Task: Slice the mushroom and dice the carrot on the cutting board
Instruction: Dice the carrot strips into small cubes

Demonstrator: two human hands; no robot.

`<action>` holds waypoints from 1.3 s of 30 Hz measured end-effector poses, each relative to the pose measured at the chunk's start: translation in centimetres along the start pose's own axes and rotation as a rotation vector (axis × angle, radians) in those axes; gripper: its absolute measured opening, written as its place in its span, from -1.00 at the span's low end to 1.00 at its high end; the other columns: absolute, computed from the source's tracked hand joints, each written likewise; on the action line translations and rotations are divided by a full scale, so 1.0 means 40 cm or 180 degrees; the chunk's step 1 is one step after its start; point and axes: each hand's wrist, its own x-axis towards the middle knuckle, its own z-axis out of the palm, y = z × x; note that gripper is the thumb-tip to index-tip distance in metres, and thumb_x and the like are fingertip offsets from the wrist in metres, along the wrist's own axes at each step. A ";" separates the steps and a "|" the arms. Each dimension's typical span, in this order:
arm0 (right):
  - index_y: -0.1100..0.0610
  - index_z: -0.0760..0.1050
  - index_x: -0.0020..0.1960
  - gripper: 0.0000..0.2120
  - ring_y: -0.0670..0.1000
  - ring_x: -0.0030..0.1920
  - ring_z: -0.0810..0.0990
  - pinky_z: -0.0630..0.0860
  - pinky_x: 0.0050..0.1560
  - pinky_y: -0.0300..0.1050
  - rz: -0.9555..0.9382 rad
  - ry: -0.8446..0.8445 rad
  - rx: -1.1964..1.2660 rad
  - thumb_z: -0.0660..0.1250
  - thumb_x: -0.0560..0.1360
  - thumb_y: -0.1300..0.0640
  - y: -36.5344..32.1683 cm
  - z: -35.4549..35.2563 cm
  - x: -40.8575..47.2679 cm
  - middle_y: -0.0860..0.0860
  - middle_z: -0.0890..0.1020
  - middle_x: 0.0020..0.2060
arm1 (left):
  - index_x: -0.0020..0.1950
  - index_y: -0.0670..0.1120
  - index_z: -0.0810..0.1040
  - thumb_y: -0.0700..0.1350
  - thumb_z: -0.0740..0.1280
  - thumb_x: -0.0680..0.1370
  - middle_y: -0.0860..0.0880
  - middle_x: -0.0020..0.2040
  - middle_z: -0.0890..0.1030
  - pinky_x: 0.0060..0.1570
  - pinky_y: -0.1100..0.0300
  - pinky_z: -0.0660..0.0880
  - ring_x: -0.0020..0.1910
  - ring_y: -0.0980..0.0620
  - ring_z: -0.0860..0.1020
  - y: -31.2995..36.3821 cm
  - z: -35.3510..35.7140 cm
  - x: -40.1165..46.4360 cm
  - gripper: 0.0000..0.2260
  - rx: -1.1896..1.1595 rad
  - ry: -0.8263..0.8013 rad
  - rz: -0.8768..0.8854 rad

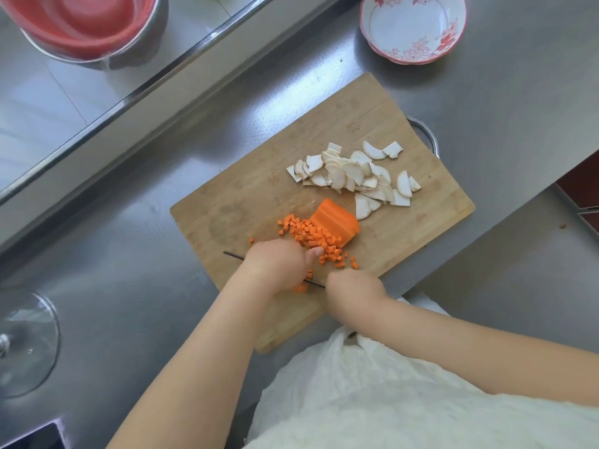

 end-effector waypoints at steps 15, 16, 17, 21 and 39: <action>0.11 0.49 -0.05 -0.87 0.15 -0.04 0.56 0.40 -0.19 -0.10 -0.0079 0.0290 0.0436 0.16 0.57 0.17 -0.015 -0.016 0.021 0.10 0.59 -0.02 | -0.16 -0.05 0.45 0.11 0.04 0.66 0.06 -0.24 0.47 -0.25 0.14 0.37 -0.19 0.04 0.48 -0.001 -0.029 -0.003 -0.64 -0.1523 0.1812 -0.0010; 0.11 0.48 -0.09 -0.86 0.15 -0.07 0.57 0.38 -0.22 -0.11 -0.0127 0.0331 0.0514 0.16 0.57 0.15 -0.008 -0.012 0.020 0.09 0.59 -0.07 | -0.25 -0.04 0.35 0.06 0.08 0.66 0.12 -0.30 0.37 -0.30 0.19 0.27 -0.28 0.12 0.39 -0.012 -0.006 -0.035 -0.68 -0.2018 0.2936 0.0048; 0.10 0.47 -0.10 -0.85 0.16 -0.09 0.58 0.38 -0.24 -0.12 -0.0176 0.0359 0.0599 0.16 0.57 0.12 0.000 -0.009 0.018 0.09 0.60 -0.10 | -0.27 -0.03 0.28 0.00 0.10 0.65 0.14 -0.33 0.31 -0.31 0.22 0.23 -0.32 0.15 0.32 -0.021 0.025 -0.067 -0.69 -0.2497 0.3758 0.0040; 0.10 0.47 -0.03 -0.75 0.17 -0.07 0.57 0.36 -0.25 -0.11 -0.0379 0.0413 0.0724 0.09 0.62 -0.02 0.020 0.009 -0.007 0.09 0.60 -0.10 | -0.31 -0.19 0.33 0.01 0.12 0.65 -0.12 -0.40 0.35 -0.34 0.09 0.32 -0.39 0.01 0.34 -0.036 0.186 -0.118 -0.61 -0.4471 0.3857 -0.1099; 0.07 0.47 0.08 -0.81 0.09 -0.30 0.38 0.11 -0.50 -0.17 -0.0284 0.0520 0.0242 0.13 0.56 0.21 0.016 0.055 -0.014 -0.02 0.36 -0.36 | -0.13 -0.13 0.51 -0.15 0.28 0.62 -0.06 -0.25 0.68 -0.34 0.28 0.53 -0.30 0.08 0.65 -0.026 0.299 -0.036 -0.86 -0.5339 0.0895 -0.1964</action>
